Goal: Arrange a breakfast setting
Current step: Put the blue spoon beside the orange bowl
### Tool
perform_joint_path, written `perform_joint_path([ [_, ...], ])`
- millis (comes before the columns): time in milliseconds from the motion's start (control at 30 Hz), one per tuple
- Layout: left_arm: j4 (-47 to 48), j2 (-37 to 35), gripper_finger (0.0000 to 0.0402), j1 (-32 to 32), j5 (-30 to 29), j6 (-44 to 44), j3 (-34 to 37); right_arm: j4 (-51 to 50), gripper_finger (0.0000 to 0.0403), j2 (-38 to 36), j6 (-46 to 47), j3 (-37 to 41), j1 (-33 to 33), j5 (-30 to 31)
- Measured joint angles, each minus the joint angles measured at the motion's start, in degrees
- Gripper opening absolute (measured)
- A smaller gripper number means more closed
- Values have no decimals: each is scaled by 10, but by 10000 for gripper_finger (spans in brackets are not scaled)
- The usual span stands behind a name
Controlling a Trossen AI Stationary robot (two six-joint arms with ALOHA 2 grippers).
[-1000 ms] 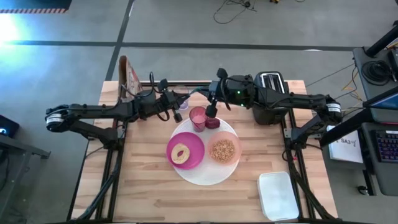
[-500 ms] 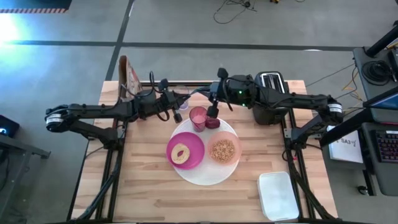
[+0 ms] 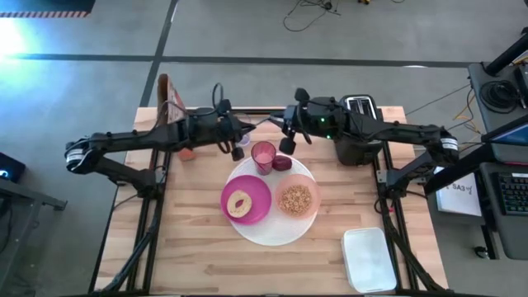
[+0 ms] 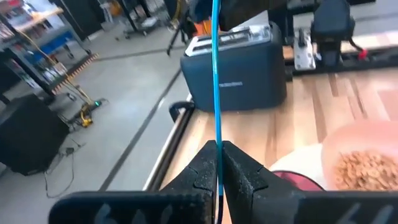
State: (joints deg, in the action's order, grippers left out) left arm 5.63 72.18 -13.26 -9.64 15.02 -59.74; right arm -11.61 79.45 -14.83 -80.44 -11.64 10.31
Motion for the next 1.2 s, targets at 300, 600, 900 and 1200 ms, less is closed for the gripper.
perform_joint_path([
  [300,78,47,1,-3,80,1,-54,-104,143,-27,14,1,2,28],
  [600,299,102,0,-6,196,21,-151,-223,175,-54,42,1,2,15],
  [900,439,176,0,-5,292,73,-227,-298,165,-64,275,1,0,-68],
  [1200,558,239,0,-5,366,176,-320,-301,166,-52,430,1,12,-193],
])
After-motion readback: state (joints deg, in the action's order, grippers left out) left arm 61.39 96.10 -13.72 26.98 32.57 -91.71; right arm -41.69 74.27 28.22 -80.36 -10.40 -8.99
